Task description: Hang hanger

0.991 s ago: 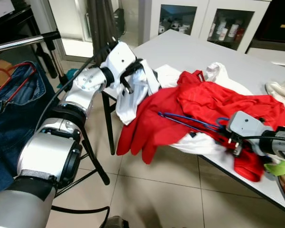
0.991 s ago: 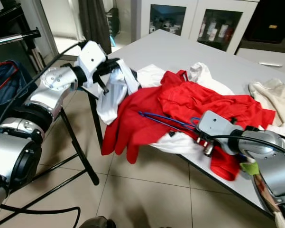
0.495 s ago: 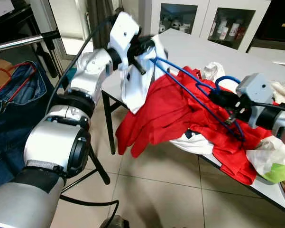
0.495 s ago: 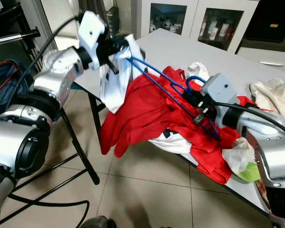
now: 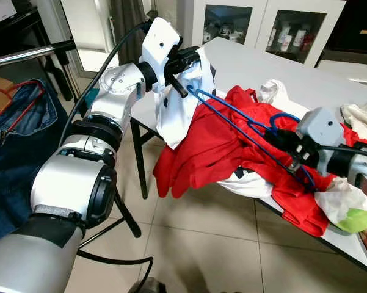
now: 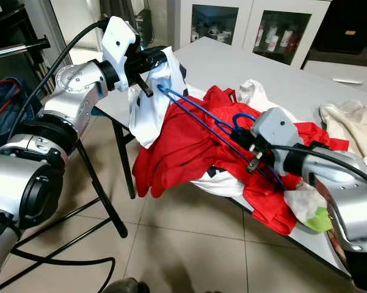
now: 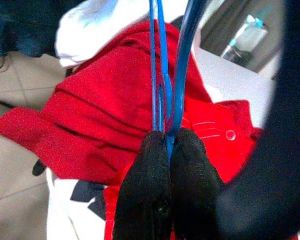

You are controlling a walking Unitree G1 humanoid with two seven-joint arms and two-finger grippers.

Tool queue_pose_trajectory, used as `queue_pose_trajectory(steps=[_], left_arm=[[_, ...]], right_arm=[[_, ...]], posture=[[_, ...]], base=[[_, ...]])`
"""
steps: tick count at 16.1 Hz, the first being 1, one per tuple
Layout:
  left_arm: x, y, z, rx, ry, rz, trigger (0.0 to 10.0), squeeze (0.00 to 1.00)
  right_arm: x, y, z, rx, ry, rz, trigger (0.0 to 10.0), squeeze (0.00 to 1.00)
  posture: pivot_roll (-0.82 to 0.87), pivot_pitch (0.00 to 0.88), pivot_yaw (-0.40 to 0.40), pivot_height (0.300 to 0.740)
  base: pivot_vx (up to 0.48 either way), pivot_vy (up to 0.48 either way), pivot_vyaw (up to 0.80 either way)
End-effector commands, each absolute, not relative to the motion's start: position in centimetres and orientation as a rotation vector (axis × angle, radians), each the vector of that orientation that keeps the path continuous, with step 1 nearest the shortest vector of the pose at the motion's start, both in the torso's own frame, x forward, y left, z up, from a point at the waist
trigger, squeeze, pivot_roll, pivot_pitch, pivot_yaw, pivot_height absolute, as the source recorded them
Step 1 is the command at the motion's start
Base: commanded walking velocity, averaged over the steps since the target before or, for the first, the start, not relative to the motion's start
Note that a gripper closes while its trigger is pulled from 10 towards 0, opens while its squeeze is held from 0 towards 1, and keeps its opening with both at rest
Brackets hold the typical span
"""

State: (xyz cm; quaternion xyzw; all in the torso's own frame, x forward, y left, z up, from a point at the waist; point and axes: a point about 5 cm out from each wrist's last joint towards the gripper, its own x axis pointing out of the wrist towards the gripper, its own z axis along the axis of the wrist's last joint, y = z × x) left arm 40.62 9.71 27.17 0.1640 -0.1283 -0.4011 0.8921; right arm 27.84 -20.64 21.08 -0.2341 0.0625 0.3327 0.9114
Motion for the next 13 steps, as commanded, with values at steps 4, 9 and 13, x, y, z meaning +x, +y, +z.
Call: queue_pose_trajectory(steps=[4, 9, 13], left_arm=[[40.2, 8.8, 27.3, 0.382, -0.315, -0.861, 4.0, 0.0], [39.8, 8.0, 25.3, 0.384, -0.29, -0.883, 10.0, 0.0], [39.6, 6.9, 25.1, 0.364, -0.31, -0.884, 10.0, 0.0]], right_arm=[[29.7, -19.7, 20.8, -0.384, 0.162, 0.526, 10.0, 0.0], [30.0, -18.5, 20.2, -0.337, 0.173, 0.496, 10.0, 0.0], [30.5, -18.0, 21.5, -0.29, 0.077, 0.466, 10.0, 0.0]], posture=[[0.01, 0.0, 0.048, 0.74], [0.01, 0.0, 0.045, 0.74], [0.01, 0.0, 0.048, 0.74]], base=[[0.0, 0.0, 0.0], [0.0, 0.0, 0.0], [0.0, 0.0, 0.0]])
